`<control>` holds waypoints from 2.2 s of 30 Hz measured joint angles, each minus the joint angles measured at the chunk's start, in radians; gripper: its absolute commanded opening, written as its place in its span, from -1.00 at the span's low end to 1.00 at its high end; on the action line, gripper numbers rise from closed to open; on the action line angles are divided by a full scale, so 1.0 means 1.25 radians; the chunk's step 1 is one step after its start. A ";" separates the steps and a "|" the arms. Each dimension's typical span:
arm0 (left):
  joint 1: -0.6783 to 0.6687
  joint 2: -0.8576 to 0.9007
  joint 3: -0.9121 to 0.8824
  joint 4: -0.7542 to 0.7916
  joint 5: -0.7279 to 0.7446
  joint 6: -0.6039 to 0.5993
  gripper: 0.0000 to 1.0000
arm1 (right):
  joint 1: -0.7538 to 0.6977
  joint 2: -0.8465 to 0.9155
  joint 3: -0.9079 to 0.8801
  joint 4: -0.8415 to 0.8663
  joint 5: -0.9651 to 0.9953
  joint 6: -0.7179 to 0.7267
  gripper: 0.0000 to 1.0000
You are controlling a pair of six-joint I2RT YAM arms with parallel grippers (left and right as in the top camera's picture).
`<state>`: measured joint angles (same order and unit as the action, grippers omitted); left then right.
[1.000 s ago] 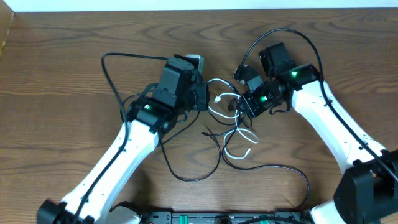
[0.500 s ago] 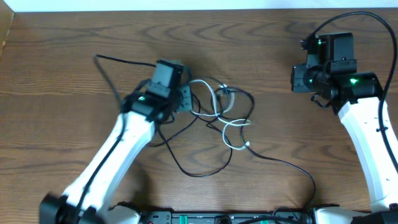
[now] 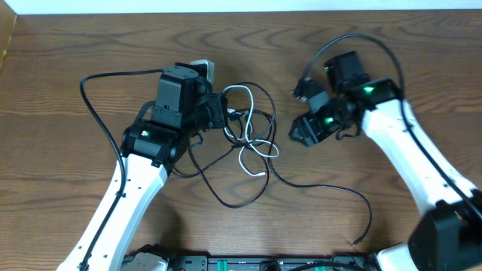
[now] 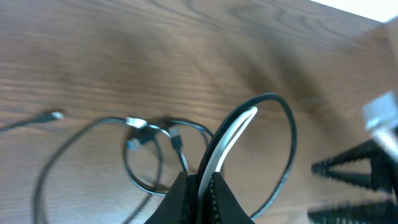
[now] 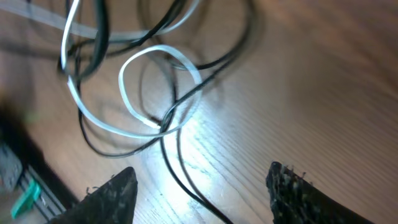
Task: Untangle cables
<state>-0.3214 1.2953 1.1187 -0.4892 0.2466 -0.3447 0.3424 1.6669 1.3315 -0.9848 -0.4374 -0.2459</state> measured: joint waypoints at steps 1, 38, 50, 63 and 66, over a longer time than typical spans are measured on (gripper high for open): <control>0.000 0.000 0.000 0.000 -0.016 0.004 -0.84 | 0.014 0.018 0.000 0.000 -0.021 -0.036 0.32; 0.016 -0.001 0.000 -0.107 -0.119 0.021 -0.46 | -0.217 -0.271 -0.005 0.408 0.565 0.200 -0.94; 0.016 -0.001 0.000 -0.152 -0.119 0.022 -0.45 | -0.595 -0.280 -0.001 0.399 0.407 0.326 -0.46; 0.016 -0.001 0.000 -0.186 -0.119 0.022 -0.45 | -0.242 0.021 0.001 0.093 0.002 0.206 0.28; 0.016 -0.001 0.000 -0.187 -0.120 0.022 -0.45 | -0.145 0.089 0.001 0.125 -0.002 0.199 0.15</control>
<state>-0.3012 1.2945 1.1187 -0.7227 0.0971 -0.3172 0.1608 1.7775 1.3323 -0.8288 -0.4393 0.0032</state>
